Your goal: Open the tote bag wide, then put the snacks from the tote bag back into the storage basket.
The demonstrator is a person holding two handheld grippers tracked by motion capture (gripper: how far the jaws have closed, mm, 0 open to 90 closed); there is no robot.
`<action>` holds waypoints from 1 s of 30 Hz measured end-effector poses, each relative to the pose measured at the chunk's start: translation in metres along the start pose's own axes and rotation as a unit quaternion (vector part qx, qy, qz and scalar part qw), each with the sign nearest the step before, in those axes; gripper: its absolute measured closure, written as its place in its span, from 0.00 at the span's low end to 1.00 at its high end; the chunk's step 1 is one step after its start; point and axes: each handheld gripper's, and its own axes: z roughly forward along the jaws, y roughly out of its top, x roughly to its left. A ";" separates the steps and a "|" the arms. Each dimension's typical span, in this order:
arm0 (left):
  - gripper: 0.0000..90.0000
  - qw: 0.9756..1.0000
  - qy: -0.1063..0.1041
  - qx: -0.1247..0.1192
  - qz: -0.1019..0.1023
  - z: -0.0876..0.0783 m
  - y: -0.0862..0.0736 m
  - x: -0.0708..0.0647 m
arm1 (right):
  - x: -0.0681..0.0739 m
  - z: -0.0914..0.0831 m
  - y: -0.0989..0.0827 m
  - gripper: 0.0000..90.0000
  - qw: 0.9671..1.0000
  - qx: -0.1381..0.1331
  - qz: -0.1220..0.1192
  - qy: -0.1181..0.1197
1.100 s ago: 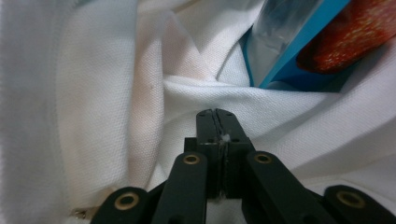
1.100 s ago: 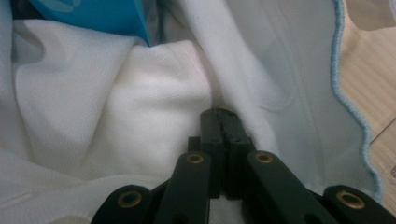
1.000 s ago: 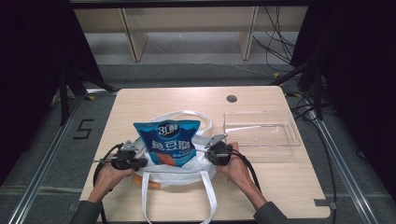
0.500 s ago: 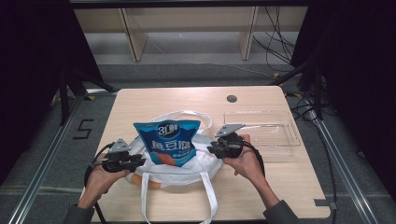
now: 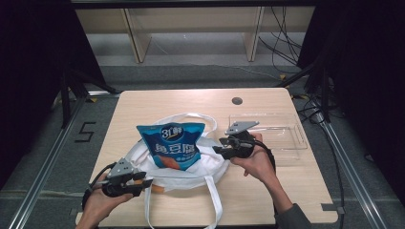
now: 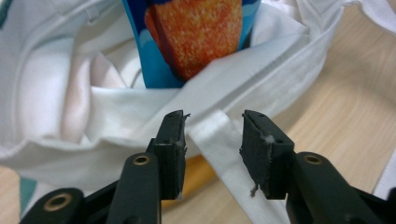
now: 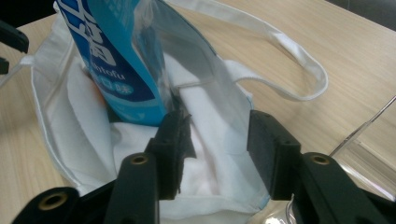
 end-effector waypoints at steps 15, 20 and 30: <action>0.48 1.000 0.001 -0.002 -0.009 -0.010 -0.021 -0.005 | 0.016 -0.029 0.036 0.46 0.998 -0.025 -0.039 0.041; 0.45 1.000 0.014 0.009 -0.011 -0.012 -0.026 -0.005 | 0.021 -0.039 0.064 0.44 0.998 -0.017 -0.052 0.044; 0.41 0.999 0.040 0.013 -0.034 -0.011 -0.045 0.001 | 0.033 -0.052 0.115 0.38 0.992 0.025 -0.114 0.039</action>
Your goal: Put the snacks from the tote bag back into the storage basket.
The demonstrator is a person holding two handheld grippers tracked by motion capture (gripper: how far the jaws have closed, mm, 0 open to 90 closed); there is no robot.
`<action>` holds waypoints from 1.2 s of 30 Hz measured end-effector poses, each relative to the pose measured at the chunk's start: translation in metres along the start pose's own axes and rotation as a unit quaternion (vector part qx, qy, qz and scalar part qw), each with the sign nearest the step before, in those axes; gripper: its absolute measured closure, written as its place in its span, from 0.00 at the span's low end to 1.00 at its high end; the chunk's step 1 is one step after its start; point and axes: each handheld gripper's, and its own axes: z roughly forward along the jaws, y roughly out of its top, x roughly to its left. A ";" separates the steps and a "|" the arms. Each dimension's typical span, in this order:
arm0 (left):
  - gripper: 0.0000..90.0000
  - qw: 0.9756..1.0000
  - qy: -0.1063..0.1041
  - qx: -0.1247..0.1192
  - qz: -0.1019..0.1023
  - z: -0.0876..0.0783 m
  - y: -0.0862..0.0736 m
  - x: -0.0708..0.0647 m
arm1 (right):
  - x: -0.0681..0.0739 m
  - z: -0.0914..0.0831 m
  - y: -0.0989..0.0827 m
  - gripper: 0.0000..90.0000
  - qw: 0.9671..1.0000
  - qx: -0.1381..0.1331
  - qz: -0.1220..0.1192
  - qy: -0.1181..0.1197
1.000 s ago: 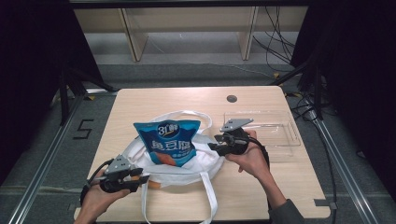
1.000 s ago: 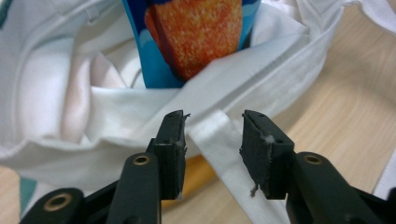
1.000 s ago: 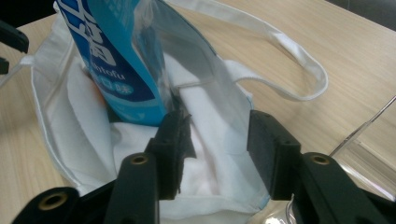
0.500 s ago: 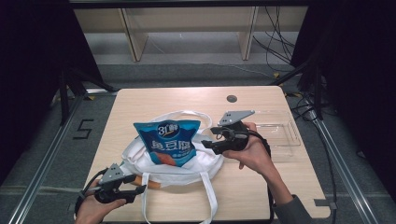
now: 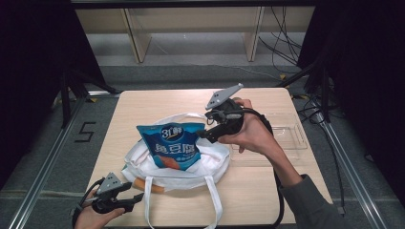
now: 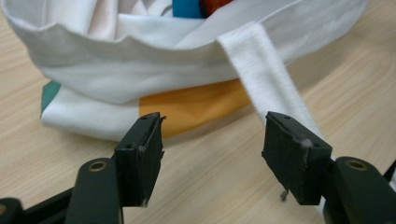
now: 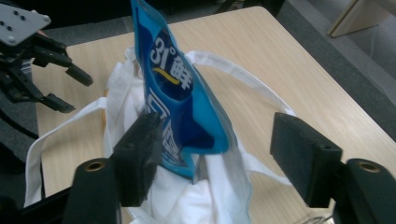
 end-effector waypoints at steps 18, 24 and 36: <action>0.34 0.999 0.028 0.012 -0.013 0.014 -0.012 -0.002 | 0.008 0.039 0.063 0.52 0.991 0.071 -0.092 0.069; 0.33 0.999 0.027 0.012 -0.017 0.012 -0.011 -0.003 | 0.011 0.055 0.071 0.63 0.987 0.100 -0.099 0.077; 0.32 1.000 0.021 0.010 -0.018 0.010 -0.012 0.000 | 0.011 0.070 0.081 0.85 0.983 0.132 -0.094 0.089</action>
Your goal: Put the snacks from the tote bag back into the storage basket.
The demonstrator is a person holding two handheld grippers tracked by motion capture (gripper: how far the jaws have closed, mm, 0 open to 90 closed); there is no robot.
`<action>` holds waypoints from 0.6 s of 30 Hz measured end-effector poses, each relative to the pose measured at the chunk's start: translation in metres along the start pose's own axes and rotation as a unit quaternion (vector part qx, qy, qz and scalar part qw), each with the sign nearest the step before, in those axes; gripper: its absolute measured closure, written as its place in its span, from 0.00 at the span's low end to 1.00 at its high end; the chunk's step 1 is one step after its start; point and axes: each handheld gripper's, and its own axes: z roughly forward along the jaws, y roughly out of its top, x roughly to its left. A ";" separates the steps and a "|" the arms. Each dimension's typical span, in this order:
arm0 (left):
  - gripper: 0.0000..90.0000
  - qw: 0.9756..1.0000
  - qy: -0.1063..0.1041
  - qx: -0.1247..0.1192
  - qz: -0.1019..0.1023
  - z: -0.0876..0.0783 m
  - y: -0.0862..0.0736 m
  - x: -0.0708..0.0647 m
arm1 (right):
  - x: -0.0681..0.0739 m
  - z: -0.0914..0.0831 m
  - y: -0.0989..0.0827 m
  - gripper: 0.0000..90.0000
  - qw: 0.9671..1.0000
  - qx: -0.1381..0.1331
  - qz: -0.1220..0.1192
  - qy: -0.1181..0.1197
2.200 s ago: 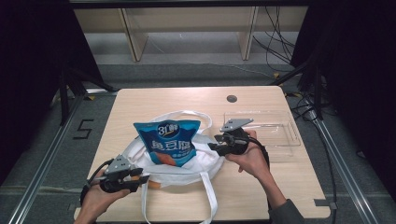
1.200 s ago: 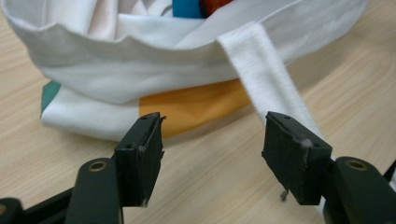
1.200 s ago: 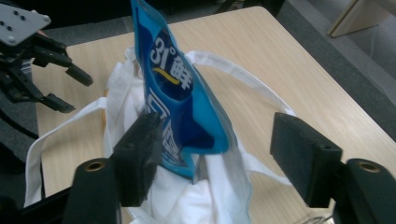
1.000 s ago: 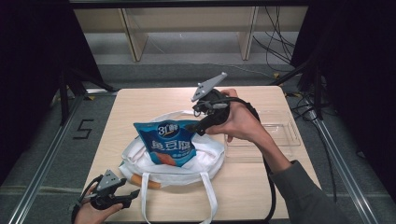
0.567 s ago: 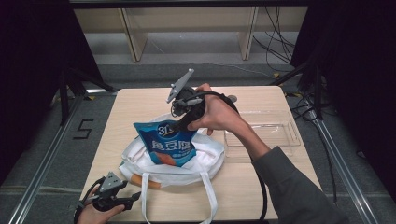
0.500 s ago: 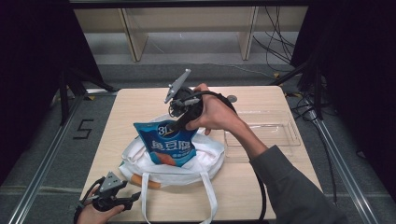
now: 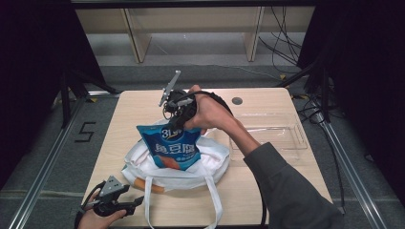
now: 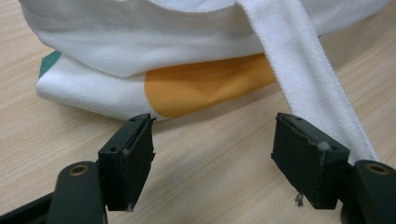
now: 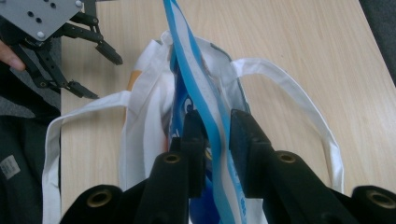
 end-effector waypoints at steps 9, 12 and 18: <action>0.32 1.000 -0.007 0.005 -0.004 0.003 -0.002 0.000 | -0.001 0.003 0.003 0.90 0.999 0.035 -0.011 -0.009; 0.32 1.000 -0.003 0.010 -0.002 0.003 -0.002 0.001 | -0.004 0.006 0.005 0.92 0.999 0.034 -0.023 -0.006; 0.33 1.000 -0.003 0.009 -0.003 0.004 -0.003 0.001 | -0.002 0.008 0.006 1.00 0.998 0.046 -0.050 -0.012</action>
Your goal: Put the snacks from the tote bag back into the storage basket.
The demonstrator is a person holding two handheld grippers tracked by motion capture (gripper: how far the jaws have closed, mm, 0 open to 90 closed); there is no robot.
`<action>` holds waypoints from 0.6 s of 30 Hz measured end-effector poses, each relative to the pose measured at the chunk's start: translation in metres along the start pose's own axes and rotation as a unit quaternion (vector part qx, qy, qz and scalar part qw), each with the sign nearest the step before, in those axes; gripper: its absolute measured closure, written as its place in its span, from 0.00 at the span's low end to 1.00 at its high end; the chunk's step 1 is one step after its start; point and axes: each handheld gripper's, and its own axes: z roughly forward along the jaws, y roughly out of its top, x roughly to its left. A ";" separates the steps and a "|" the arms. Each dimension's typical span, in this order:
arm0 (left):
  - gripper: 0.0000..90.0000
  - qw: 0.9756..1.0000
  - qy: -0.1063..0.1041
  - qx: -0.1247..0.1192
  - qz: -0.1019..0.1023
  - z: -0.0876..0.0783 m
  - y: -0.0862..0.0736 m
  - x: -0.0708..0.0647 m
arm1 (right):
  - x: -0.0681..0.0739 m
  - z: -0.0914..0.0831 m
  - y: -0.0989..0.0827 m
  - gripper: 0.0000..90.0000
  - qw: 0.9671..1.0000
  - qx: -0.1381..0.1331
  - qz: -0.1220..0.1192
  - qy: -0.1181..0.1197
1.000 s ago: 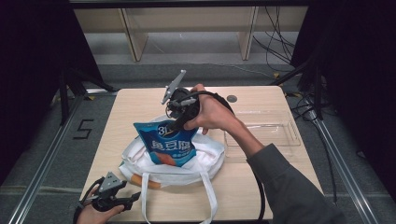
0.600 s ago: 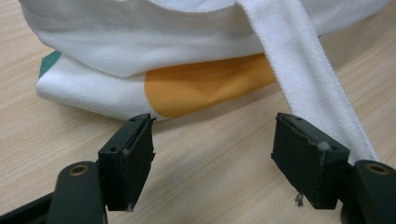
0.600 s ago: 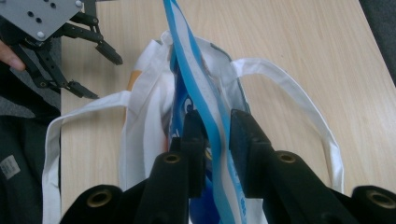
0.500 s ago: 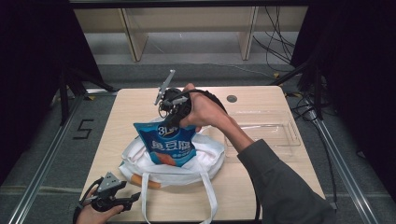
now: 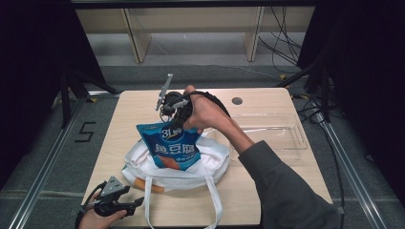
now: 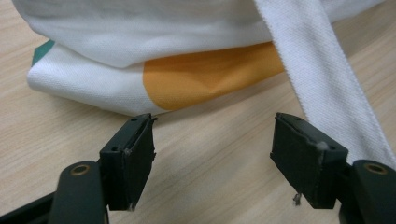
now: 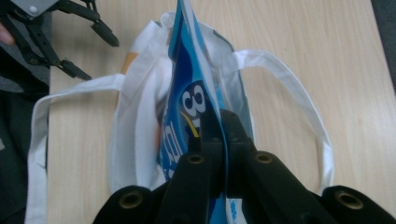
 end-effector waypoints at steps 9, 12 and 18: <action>0.33 1.000 0.003 0.000 -0.001 0.001 -0.001 0.000 | 0.000 -0.012 0.006 1.00 1.000 0.000 -0.002 -0.007; 0.33 1.000 0.001 0.002 0.000 0.001 -0.001 0.000 | -0.001 -0.021 0.010 1.00 1.000 -0.010 -0.011 -0.012; 0.34 1.000 -0.003 0.000 0.000 0.001 -0.001 0.001 | -0.003 -0.052 0.022 1.00 0.998 -0.045 -0.029 -0.024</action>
